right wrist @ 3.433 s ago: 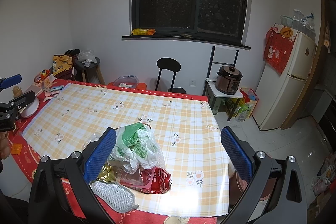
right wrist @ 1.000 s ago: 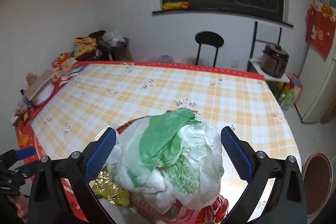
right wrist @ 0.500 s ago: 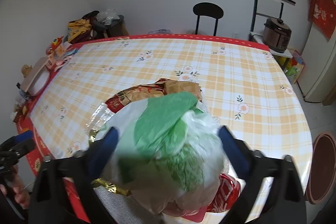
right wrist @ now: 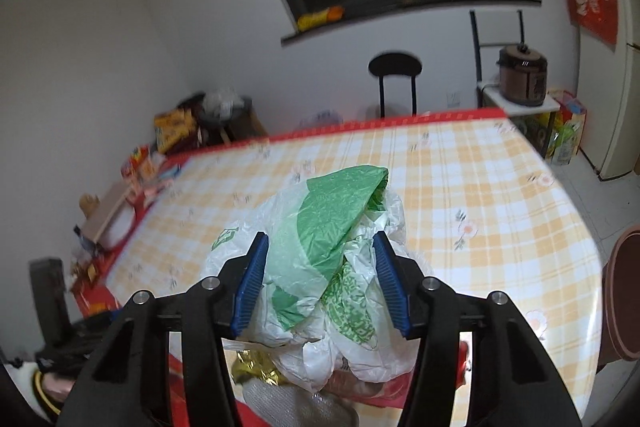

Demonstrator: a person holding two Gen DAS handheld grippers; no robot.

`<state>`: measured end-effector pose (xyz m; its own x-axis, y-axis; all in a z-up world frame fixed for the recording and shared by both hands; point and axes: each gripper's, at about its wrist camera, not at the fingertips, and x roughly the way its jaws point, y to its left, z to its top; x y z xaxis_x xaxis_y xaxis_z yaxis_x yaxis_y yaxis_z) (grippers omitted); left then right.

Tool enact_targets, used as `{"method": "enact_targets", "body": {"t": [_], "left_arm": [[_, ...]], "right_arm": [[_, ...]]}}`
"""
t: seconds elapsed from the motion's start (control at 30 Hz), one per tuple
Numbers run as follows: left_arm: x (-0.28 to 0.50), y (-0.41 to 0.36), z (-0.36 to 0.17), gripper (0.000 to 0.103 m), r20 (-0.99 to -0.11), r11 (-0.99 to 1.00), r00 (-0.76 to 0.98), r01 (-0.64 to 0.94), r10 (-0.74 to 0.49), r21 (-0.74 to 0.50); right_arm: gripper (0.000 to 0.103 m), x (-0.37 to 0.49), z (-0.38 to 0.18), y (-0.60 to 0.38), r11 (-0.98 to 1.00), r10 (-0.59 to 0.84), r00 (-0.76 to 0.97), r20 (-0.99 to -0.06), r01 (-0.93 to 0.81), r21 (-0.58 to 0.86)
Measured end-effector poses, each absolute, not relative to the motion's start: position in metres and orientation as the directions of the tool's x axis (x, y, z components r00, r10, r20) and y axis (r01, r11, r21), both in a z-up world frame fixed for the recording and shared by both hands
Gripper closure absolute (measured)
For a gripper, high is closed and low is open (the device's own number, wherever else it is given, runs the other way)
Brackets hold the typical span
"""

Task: Collect trash
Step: 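Lower the right tool onto the white-green plastic bag and close on it, then grasp the gold foil wrapper with the left tool while the right tool holds the bag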

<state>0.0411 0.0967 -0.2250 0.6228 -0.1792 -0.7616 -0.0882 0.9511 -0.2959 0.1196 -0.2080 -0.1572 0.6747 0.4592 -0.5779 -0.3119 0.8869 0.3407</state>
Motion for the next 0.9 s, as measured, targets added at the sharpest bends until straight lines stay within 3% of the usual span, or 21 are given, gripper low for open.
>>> {"method": "enact_targets", "body": {"t": [0.2, 0.47, 0.57, 0.7, 0.9], "left_arm": [[0.042, 0.092, -0.226, 0.021, -0.770, 0.956, 0.611, -0.068, -0.186, -0.285], [0.049, 0.087, -0.235, 0.022, -0.773, 0.941, 0.575, -0.017, -0.267, -0.337], [0.055, 0.092, -0.250, 0.030, -0.761, 0.919, 0.559, 0.003, -0.328, -0.394], [0.070, 0.087, -0.289, 0.047, -0.807, 0.923, 0.480, 0.013, -0.344, -0.385], [0.085, 0.090, -0.325, 0.046, -0.811, 0.892, 0.432, -0.034, -0.394, -0.451]], "right_arm": [[0.050, 0.109, -0.136, -0.229, 0.902, 0.418, 0.752, -0.510, -0.281, 0.327], [0.050, 0.098, -0.139, -0.249, 0.909, 0.395, 0.765, -0.509, -0.244, 0.339], [0.050, 0.094, -0.143, -0.253, 0.910, 0.391, 0.763, -0.515, -0.235, 0.343], [0.050, 0.092, -0.147, -0.256, 0.910, 0.389, 0.756, -0.527, -0.226, 0.347], [0.050, 0.090, -0.148, -0.258, 0.914, 0.384, 0.751, -0.538, -0.226, 0.337]]}}
